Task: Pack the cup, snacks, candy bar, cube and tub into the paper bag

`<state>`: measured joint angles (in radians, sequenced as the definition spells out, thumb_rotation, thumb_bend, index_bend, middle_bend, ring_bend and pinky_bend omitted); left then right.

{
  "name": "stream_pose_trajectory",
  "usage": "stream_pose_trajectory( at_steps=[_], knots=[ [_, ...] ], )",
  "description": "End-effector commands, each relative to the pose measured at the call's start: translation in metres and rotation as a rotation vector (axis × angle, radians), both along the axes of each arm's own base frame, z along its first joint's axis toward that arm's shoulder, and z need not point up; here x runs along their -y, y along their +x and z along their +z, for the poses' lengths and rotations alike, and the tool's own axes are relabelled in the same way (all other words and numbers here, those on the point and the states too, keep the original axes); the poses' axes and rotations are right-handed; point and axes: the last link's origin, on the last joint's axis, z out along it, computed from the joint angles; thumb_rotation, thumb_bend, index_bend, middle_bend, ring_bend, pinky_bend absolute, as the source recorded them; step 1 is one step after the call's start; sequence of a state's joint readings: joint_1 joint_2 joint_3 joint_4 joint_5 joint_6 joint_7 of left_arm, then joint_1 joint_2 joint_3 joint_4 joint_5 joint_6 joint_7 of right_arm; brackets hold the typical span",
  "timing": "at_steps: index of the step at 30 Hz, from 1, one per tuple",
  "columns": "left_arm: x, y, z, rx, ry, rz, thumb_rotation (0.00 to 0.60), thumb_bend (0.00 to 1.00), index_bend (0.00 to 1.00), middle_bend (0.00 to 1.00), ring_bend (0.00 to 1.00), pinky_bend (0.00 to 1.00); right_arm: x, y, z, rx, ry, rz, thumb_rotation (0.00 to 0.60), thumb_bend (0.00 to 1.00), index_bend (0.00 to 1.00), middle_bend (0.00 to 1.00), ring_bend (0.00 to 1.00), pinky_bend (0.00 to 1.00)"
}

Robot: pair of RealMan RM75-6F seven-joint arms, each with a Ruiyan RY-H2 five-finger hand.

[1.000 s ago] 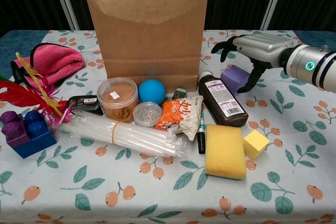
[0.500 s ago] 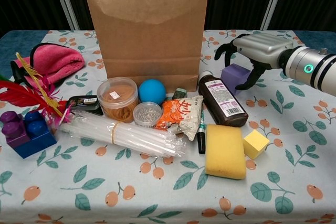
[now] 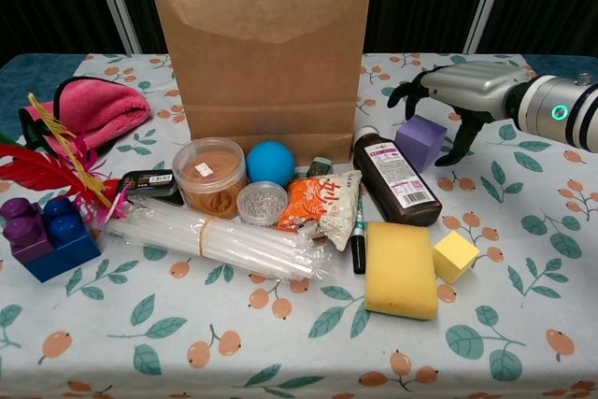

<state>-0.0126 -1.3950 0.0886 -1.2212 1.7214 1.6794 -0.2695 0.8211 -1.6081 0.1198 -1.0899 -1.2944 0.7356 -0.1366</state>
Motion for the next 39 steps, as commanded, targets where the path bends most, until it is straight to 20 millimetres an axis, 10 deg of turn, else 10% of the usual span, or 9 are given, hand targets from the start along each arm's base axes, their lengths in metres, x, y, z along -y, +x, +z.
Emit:
stream_pose_trajectory(
  at_steps=[1, 22, 39],
  knots=[
    [0.000, 0.000, 0.000, 0.001, 0.003, -0.002, 0.600, 0.16, 0.18, 0.18, 0.13, 0.20, 0.000, 0.000, 0.000, -0.006, -0.003, -0.004, 0.600, 0.05, 0.15, 0.26, 0.05, 0.00],
    [0.000, -0.001, 0.001, 0.000, 0.006, 0.003, 0.600, 0.16, 0.18, 0.18, 0.13, 0.20, 0.000, 0.012, 0.004, 0.051, -0.073, 0.048, 0.600, 0.19, 0.40, 0.45, 0.26, 0.07],
    [0.002, 0.001, 0.000, 0.000, -0.005, -0.006, 0.600, 0.16, 0.18, 0.18, 0.13, 0.20, 0.001, 0.132, 0.178, 0.240, -0.420, 0.296, 0.600, 0.19, 0.42, 0.46, 0.27, 0.07]
  ],
)
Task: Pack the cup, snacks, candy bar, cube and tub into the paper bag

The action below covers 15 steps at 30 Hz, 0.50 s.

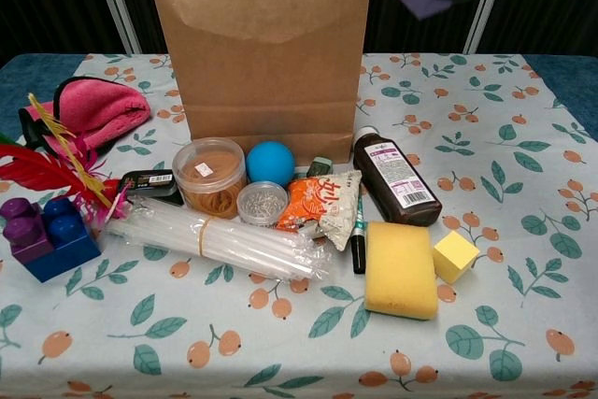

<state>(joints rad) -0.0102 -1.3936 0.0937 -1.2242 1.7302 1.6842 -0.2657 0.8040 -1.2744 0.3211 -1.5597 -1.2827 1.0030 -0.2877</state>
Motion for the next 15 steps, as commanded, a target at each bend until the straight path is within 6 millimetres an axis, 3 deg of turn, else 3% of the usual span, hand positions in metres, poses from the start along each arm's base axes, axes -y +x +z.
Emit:
stream_pose_trajectory(
  at_steps=[1, 6, 10, 15],
  knots=[
    [0.000, 0.000, 0.000, 0.002, 0.000, 0.001, 0.600, 0.16, 0.18, 0.18, 0.12, 0.20, -0.002, 0.045, 0.052, 0.041, -0.121, 0.071, 0.600, 0.19, 0.42, 0.46, 0.27, 0.07],
    [0.000, 0.001, -0.001, 0.004, -0.003, -0.002, 0.600, 0.16, 0.18, 0.18, 0.13, 0.20, -0.007, 0.086, 0.060, 0.079, -0.130, 0.114, 0.600, 0.19, 0.42, 0.46, 0.27, 0.07],
    [0.000, 0.000, 0.001, 0.006, 0.003, -0.001, 0.600, 0.16, 0.18, 0.18, 0.13, 0.20, -0.009, 0.114, 0.039, 0.116, -0.096, 0.132, 0.600, 0.19, 0.42, 0.46, 0.27, 0.07],
    [0.000, 0.000, 0.002, 0.008, 0.007, 0.003, 0.600, 0.16, 0.18, 0.18, 0.12, 0.20, -0.013, 0.132, -0.001, 0.112, -0.031, 0.139, 0.600, 0.18, 0.42, 0.46, 0.27, 0.07]
  ],
)
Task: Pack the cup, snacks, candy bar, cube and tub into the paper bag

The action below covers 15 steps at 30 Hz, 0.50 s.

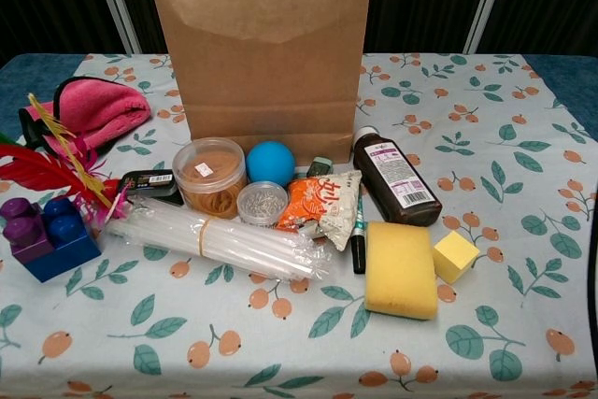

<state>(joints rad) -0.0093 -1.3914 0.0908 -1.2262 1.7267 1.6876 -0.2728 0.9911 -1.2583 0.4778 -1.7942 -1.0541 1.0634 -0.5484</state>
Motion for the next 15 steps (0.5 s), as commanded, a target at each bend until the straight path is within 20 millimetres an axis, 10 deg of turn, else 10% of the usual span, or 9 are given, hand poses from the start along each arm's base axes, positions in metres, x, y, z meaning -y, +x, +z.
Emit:
stream_pose_trajectory(
  at_steps=[1, 15],
  knots=[
    [0.000, 0.000, 0.000, 0.001, 0.001, 0.001, 0.600, 0.16, 0.18, 0.18, 0.12, 0.20, -0.003, 0.011, -0.031, -0.013, 0.042, -0.004, 0.600, 0.18, 0.42, 0.46, 0.27, 0.07],
    [-0.001, -0.001, 0.002, 0.012, 0.005, 0.007, 0.600, 0.16, 0.18, 0.18, 0.13, 0.20, 0.002, 0.012, -0.061, 0.013, 0.096, -0.055, 0.600, 0.07, 0.03, 0.16, 0.00, 0.00]
  ],
)
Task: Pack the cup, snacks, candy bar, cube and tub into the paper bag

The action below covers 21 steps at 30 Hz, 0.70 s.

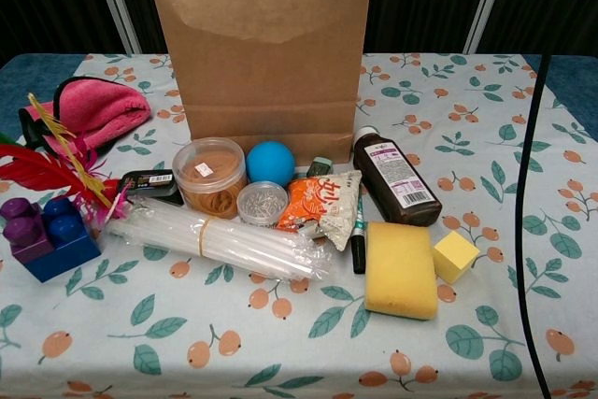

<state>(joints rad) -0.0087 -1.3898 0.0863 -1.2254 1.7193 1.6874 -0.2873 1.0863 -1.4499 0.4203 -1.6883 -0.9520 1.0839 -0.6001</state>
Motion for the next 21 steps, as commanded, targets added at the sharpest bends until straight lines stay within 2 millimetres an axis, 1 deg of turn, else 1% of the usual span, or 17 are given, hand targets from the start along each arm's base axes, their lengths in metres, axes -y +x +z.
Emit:
stream_pose_trajectory(
  at_steps=[1, 3, 6, 9, 10, 12, 14, 15, 16, 19, 21],
  knots=[
    [0.000, 0.000, 0.000, 0.000, -0.001, 0.000, 0.600, 0.16, 0.18, 0.18, 0.13, 0.20, 0.000, -0.001, 0.005, 0.016, -0.005, -0.001, 0.600, 0.07, 0.02, 0.16, 0.00, 0.00],
    [0.000, 0.000, 0.000, -0.001, -0.001, -0.002, 0.600, 0.16, 0.18, 0.18, 0.12, 0.20, -0.001, -0.001, 0.011, 0.031, -0.012, 0.002, 0.600, 0.06, 0.02, 0.16, 0.00, 0.00],
    [0.001, 0.000, 0.000, -0.002, -0.003, -0.003, 0.600, 0.16, 0.18, 0.18, 0.13, 0.20, -0.006, -0.003, 0.027, 0.065, -0.038, 0.011, 0.600, 0.07, 0.02, 0.16, 0.00, 0.00],
    [0.001, 0.001, -0.001, -0.003, -0.004, -0.005, 0.600, 0.16, 0.18, 0.18, 0.13, 0.20, -0.013, -0.014, 0.052, 0.110, -0.098, 0.018, 0.600, 0.06, 0.02, 0.16, 0.00, 0.00],
    [0.001, 0.001, -0.001, -0.003, -0.007, -0.006, 0.600, 0.16, 0.18, 0.18, 0.13, 0.20, -0.017, -0.023, 0.064, 0.124, -0.121, 0.009, 0.600, 0.06, 0.02, 0.17, 0.00, 0.00],
    [0.001, 0.001, -0.001, -0.002, -0.010, -0.007, 0.600, 0.16, 0.18, 0.18, 0.13, 0.20, -0.024, -0.042, 0.078, 0.128, -0.143, -0.024, 0.600, 0.06, 0.02, 0.18, 0.00, 0.00],
    [0.001, 0.001, -0.002, -0.003, -0.012, -0.007, 0.600, 0.16, 0.18, 0.18, 0.13, 0.20, -0.035, -0.072, 0.089, 0.103, -0.133, -0.082, 0.600, 0.05, 0.02, 0.19, 0.01, 0.00],
    [0.001, 0.001, -0.002, -0.004, -0.011, -0.007, 0.600, 0.16, 0.18, 0.18, 0.13, 0.20, -0.041, -0.086, 0.093, 0.082, -0.122, -0.110, 0.600, 0.04, 0.03, 0.20, 0.01, 0.00],
    [0.000, 0.001, -0.003, -0.005, -0.011, -0.006, 0.600, 0.16, 0.18, 0.18, 0.13, 0.20, -0.050, -0.105, 0.096, 0.053, -0.100, -0.147, 0.600, 0.03, 0.03, 0.20, 0.02, 0.00],
    [0.000, 0.001, -0.003, -0.010, -0.009, -0.003, 0.600, 0.16, 0.18, 0.18, 0.13, 0.20, -0.075, -0.146, 0.099, -0.015, -0.033, -0.229, 0.600, 0.01, 0.06, 0.22, 0.04, 0.00],
    [0.000, 0.001, -0.003, -0.014, -0.007, -0.004, 0.600, 0.16, 0.18, 0.18, 0.13, 0.20, -0.090, -0.168, 0.097, -0.061, 0.004, -0.261, 0.600, 0.01, 0.07, 0.23, 0.05, 0.00]
  ],
)
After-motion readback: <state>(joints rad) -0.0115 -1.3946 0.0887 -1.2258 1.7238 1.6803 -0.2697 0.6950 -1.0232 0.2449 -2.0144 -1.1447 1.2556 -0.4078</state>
